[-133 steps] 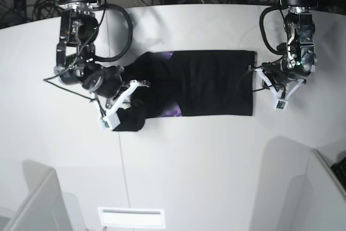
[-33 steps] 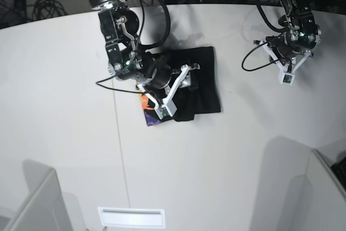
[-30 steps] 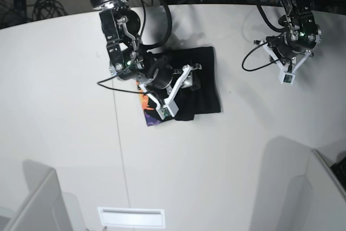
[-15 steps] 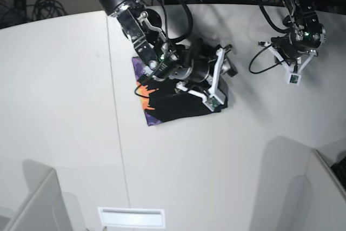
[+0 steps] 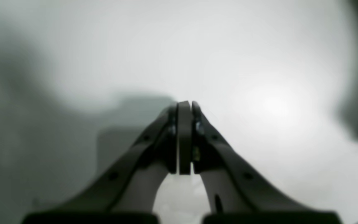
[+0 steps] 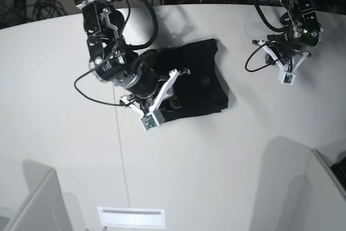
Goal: Fold the T-shirt properly
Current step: 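Grasp the bundle edge with the left gripper and release the right gripper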
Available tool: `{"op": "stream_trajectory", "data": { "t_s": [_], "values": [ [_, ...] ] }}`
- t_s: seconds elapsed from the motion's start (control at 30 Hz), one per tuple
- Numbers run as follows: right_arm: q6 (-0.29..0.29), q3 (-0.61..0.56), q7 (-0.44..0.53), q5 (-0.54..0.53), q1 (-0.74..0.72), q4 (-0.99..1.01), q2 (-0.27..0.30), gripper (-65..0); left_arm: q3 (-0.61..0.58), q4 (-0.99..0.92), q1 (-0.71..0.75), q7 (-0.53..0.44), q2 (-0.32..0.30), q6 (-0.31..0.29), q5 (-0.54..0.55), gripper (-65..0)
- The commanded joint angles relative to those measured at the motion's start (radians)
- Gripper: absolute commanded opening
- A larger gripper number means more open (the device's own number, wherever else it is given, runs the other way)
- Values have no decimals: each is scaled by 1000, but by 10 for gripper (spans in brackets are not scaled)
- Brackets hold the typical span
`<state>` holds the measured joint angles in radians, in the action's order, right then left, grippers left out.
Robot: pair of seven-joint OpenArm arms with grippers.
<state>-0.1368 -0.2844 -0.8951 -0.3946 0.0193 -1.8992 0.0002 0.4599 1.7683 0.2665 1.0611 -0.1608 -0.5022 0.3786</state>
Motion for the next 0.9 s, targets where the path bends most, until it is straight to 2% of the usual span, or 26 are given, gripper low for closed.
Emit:
{"op": "stream_trajectory", "data": {
  "t_s": [0.0, 0.2, 0.33, 0.37, 0.4, 0.47, 0.53, 0.63, 0.7, 0.87],
  "values": [
    [-4, 34, 32, -13, -2, -16, 2, -636, 9, 32, -5, -15, -7, -13, 61, -650],
    [-5, 212, 89, -13, 107, -16, 10, -650, 7, 40, -11, 12, -3, -8, 340, -650],
    [-7, 233, 90, -16, 144, -13, 68, -650, 13, 29, -13, 12, 37, -9, 469, -650],
    [-7, 236, 90, -16, 152, -13, 77, -650, 15, 29, -14, 12, 46, -9, 477, -615],
    [-7, 238, 90, -14, 159, -13, 83, -650, 12, 29, -14, 12, 56, -9, 477, -553],
    [-7, 242, 90, -14, 169, -13, 85, -650, 4, 15, -16, 12, 74, -9, 480, -403],
    [-7, 242, 90, -13, 181, -13, 114, -650, 4, -12, -34, 12, 100, -11, 480, -258],
    [-7, 242, 89, -13, 196, -13, 145, -650, 3, -81, -60, 12, 125, -14, 480, -123],
    [-7, 242, 89, -13, 206, -13, 162, -650, 3, -124, -82, 12, 131, -14, 481, -84],
    [-7, 242, 89, -13, 219, -12, 186, -650, 1, -192, -135, 11, 162, -16, 478, -86]
  ]
}}
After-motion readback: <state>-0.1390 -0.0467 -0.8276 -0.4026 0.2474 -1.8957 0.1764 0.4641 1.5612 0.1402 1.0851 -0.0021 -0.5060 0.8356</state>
